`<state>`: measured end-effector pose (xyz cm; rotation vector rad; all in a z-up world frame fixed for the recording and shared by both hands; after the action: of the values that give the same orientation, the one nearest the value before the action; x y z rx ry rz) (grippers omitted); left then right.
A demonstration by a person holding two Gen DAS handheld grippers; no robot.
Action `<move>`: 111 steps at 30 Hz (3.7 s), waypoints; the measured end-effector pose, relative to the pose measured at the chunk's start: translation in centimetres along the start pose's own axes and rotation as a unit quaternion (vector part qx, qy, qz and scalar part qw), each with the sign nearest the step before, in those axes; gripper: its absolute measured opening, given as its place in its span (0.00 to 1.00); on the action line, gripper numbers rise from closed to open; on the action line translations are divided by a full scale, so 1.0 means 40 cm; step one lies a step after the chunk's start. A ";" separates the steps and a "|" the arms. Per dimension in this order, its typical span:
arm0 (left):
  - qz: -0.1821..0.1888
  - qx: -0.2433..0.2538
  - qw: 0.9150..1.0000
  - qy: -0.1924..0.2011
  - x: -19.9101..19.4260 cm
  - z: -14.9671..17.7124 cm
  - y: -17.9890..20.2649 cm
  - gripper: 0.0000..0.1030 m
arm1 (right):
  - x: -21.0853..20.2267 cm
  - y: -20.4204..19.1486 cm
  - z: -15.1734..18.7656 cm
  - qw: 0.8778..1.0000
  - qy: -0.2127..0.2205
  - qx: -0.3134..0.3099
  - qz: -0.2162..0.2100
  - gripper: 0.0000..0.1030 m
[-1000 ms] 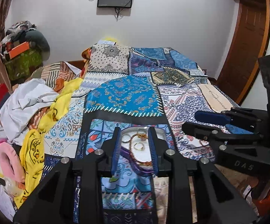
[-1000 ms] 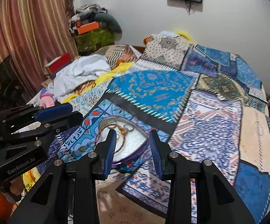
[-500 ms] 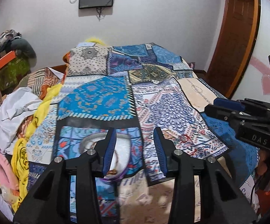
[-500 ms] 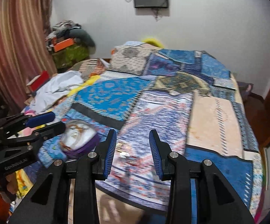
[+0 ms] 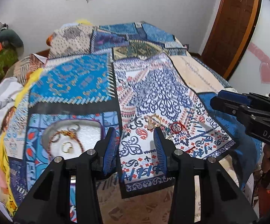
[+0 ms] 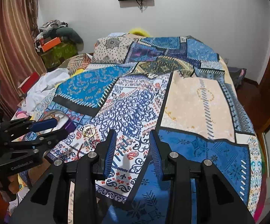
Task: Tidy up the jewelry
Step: 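Move both tools to the remaining jewelry and reach for a ring, then close the left tool on a gold ring while the right tool grasps a silver ring, then carry both rings over the heart box and open both tools onto the foam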
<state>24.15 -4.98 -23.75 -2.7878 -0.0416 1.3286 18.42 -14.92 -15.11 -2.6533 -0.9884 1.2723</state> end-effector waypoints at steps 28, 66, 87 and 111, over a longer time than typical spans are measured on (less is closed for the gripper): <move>0.032 0.016 0.999 0.002 0.082 -0.037 0.067 0.17 | 0.070 -0.014 0.053 0.998 -0.047 -0.010 -0.035 0.32; 0.027 -0.026 0.998 0.049 -0.080 -0.020 -0.019 0.17 | 0.082 -0.073 0.069 0.997 -0.056 -0.030 -0.050 0.08; 0.022 -0.031 0.997 0.066 -0.155 -0.014 -0.025 0.17 | -0.078 -0.031 0.022 1.000 0.018 -0.009 -0.013 0.08; -0.036 -0.079 0.993 0.077 -0.191 0.036 -0.248 0.17 | 0.044 -0.297 -0.081 0.991 0.030 -0.076 -0.105 0.08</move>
<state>18.21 4.60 -18.16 -2.9794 -0.2496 1.1377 15.25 -3.73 -10.71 -2.5894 -1.3634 1.1098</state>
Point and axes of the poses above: each gripper's, at about its wrist camera, not at the fingertips, and x roughly the way its jaws point, y to its right, z to its underside, the point moved 9 cm from there along x, roughly the way its jaws point, and after that the axes turned 14 degrees about -z, right-handed, at the moved point
